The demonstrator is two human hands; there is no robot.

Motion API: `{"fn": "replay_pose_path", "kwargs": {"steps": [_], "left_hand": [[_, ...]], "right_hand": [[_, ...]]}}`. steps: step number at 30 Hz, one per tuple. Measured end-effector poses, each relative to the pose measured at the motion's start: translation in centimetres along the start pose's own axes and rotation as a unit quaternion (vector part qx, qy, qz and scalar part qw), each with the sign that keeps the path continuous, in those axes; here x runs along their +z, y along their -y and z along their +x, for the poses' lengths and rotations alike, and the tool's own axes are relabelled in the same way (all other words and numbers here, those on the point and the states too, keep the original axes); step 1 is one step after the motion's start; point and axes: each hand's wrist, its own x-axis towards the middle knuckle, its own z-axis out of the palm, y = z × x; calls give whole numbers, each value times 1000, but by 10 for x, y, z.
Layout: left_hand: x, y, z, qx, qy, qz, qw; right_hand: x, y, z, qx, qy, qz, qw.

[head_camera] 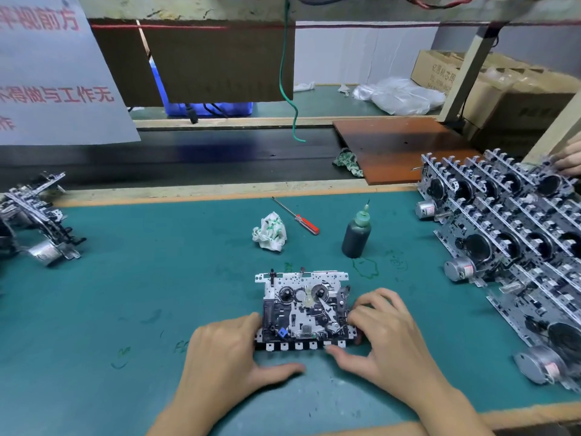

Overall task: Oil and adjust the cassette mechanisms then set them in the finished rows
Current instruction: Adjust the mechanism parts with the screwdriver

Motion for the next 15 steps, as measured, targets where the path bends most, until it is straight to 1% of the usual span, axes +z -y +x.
{"fn": "replay_pose_path", "kwargs": {"steps": [3, 5, 8, 11, 15], "left_hand": [[6, -8, -1, -55, -46, 0, 997], [6, -8, -1, -64, -53, -2, 997], [4, 0, -2, -53, -20, -28, 998], [3, 3, -1, -40, 24, -35, 998], [4, 4, -3, 25, 47, -59, 997]], "right_hand": [[-1, 1, 0, -1, 8, 29, 1000], [-1, 2, 1, -7, 1, 33, 999], [1, 3, 2, -4, -13, 1, 1000], [1, 1, 1, -1, -8, -31, 999], [0, 3, 1, 21, -16, -44, 999]]}}
